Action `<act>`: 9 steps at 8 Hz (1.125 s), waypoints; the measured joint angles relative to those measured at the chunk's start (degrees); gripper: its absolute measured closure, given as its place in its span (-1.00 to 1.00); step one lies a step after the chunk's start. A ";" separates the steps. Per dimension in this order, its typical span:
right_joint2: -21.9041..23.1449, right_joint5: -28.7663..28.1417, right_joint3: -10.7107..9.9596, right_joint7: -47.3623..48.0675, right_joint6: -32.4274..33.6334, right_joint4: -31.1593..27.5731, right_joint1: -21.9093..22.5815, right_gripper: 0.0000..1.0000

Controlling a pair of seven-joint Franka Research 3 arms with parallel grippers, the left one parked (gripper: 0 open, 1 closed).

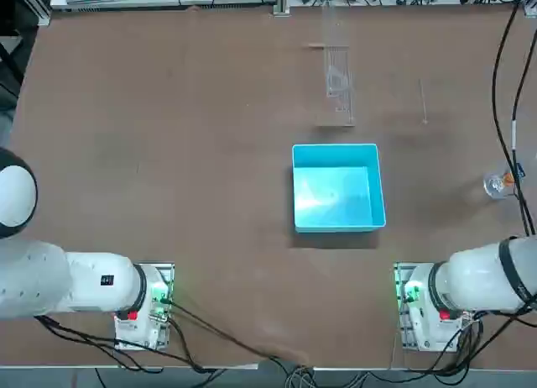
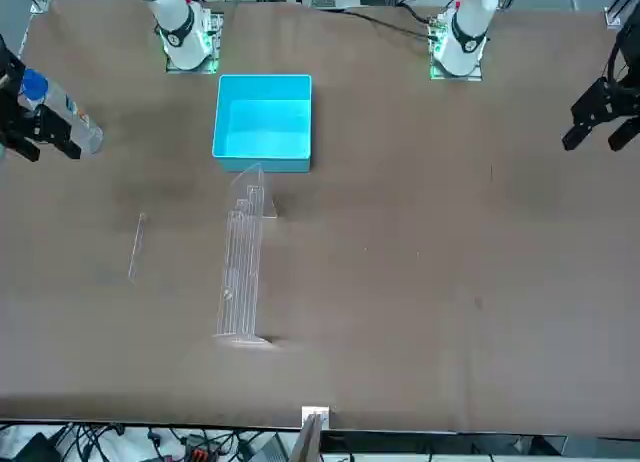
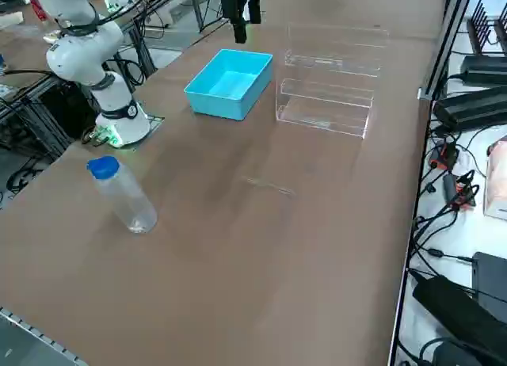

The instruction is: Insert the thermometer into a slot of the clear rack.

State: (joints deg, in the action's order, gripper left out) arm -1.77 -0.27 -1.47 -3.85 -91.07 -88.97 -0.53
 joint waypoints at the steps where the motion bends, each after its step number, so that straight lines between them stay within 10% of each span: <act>1: 0.00 0.00 0.00 0.03 0.00 0.00 0.03 -1.00; 9: -12.60 0.22 -0.40 0.54 -10.59 -1.30 -3.20 -1.00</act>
State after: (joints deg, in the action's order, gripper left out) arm -14.37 -0.05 -1.88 -3.31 -101.66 -90.27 -3.72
